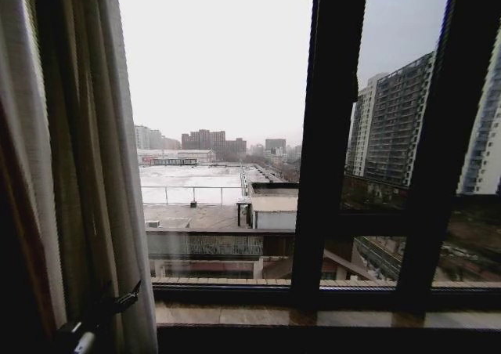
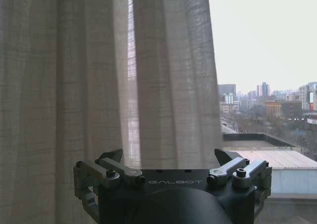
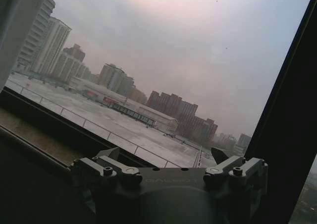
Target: Open the curtains by pulling them apart, changing their state from closed to fully open.
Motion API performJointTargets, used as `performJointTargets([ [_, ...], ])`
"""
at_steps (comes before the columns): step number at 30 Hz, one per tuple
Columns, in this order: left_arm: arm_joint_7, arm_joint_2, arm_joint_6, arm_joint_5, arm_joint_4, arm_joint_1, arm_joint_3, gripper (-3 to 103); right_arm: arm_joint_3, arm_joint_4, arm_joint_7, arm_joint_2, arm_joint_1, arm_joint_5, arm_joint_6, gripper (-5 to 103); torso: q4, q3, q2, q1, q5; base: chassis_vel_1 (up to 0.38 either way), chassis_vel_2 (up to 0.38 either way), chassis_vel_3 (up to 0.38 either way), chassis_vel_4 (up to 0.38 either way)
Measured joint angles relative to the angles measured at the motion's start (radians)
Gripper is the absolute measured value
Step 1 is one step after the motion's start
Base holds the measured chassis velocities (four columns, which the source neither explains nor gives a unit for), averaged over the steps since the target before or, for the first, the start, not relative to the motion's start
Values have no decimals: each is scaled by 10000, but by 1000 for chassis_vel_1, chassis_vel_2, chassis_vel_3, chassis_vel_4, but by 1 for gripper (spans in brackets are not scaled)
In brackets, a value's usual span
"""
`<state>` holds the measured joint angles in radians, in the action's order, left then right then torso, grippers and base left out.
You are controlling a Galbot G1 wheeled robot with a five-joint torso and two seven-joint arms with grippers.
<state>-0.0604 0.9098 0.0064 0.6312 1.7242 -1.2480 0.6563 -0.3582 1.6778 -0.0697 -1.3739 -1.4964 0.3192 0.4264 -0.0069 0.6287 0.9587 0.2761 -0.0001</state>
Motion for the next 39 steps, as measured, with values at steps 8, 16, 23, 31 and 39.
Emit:
performJointTargets([
  [8,829,-561,-92,350,-1817,1149,-327,100,89,-137,37,-1,39,87,30,100,3,0,0,-2,0,0,0,0,0],
  [16,1531,-646,-112,508,-2207,1666,-888,100,16,-204,45,0,109,186,23,100,2,0,0,-2,0,0,0,0,0],
  [23,1596,-587,-244,462,-2875,2310,-1375,94,-125,-248,44,-1,130,168,22,100,0,0,0,-2,1,0,0,0,0],
  [31,1780,-657,-393,375,-3395,2620,-1530,62,-110,-413,31,0,187,149,22,100,1,0,2,-2,1,0,0,0,0],
  [39,2081,-895,-447,402,-3139,2121,-1042,35,-120,-497,26,-1,180,147,28,100,3,0,2,-2,0,0,0,0,0],
])
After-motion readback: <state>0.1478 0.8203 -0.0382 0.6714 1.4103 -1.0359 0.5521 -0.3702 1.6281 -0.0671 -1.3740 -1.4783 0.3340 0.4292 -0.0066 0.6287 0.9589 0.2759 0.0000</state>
